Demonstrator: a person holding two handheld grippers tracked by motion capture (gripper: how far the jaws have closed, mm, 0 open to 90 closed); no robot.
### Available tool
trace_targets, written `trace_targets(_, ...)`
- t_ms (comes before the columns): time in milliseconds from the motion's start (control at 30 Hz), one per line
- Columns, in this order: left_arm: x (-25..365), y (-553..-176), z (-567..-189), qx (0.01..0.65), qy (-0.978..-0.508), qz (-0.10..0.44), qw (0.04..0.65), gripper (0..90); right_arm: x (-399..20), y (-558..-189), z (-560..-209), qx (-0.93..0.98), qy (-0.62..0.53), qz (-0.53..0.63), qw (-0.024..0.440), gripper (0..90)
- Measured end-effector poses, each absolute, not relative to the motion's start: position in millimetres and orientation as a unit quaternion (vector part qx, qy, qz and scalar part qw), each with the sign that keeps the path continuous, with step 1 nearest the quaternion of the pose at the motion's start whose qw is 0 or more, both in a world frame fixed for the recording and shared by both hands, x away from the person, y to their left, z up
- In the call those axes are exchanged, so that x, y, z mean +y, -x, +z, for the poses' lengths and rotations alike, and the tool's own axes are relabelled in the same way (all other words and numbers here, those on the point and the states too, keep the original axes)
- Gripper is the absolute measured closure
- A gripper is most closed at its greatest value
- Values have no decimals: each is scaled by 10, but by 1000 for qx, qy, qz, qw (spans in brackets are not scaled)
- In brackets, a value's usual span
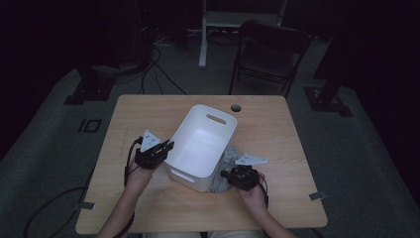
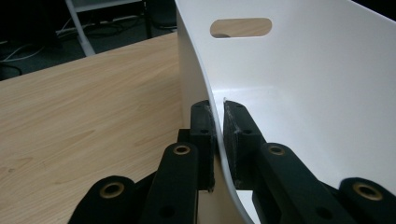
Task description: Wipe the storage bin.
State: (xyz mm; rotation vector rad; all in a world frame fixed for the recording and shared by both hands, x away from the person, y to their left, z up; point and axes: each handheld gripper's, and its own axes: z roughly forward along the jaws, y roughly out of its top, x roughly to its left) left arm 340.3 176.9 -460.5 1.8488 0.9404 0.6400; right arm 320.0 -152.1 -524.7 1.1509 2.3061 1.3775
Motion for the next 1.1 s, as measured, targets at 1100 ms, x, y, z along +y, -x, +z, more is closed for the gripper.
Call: trace_targets(1100,1722,-3393,-4609,409,-739,270,463,832,-1478,-2764,-4830,756,-311,573,49,452)
